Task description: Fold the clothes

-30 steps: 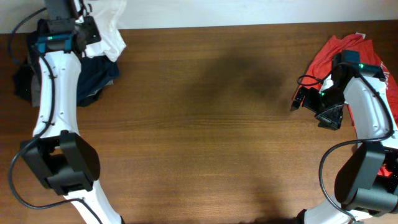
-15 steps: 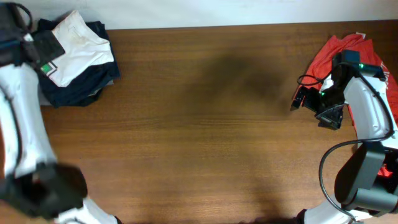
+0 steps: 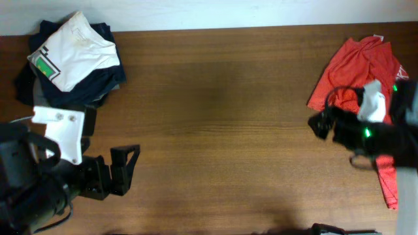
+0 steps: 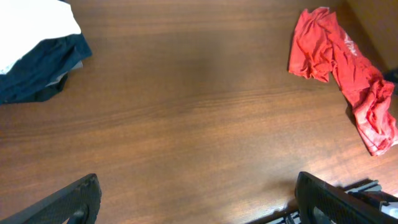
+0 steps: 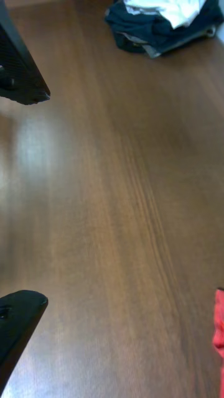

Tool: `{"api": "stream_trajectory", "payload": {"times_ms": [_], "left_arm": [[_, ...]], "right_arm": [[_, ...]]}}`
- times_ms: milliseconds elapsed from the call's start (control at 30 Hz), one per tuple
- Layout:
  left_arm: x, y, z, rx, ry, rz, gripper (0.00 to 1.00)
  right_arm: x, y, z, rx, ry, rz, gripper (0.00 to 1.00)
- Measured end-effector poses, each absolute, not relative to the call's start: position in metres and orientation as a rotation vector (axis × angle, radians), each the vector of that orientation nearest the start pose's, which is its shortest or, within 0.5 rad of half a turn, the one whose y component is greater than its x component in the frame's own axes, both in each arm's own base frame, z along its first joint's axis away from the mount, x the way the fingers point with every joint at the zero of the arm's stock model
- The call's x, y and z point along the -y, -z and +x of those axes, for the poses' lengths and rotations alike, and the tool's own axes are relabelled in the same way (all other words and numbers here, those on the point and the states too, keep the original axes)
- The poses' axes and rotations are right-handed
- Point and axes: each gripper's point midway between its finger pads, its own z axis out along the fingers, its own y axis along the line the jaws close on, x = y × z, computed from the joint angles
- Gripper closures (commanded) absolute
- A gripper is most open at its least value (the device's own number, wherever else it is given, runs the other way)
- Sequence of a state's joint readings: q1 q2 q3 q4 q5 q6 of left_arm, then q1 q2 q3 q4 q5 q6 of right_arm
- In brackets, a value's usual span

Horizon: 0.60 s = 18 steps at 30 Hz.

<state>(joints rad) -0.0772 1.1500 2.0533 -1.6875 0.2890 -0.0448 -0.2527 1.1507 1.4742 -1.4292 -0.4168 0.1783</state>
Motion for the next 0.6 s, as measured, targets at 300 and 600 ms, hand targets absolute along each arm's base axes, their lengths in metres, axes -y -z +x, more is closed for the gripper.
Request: {"api": "stream_trajectory", "payload": {"times_ms": [300, 600], "left_arm": [[0.063, -0.415, 0.179, -2.339, 0.400, 0.181, 0.01], [0.063, -0.415, 0.179, -2.340, 0.400, 0.181, 0.01]], "right_arm": [[-0.025, -0.338, 0.147, -2.279, -0.376, 0.308, 0.01], [-0.044, -0.350, 0.115, -2.044, -0.372, 0.037, 0.01]]}}
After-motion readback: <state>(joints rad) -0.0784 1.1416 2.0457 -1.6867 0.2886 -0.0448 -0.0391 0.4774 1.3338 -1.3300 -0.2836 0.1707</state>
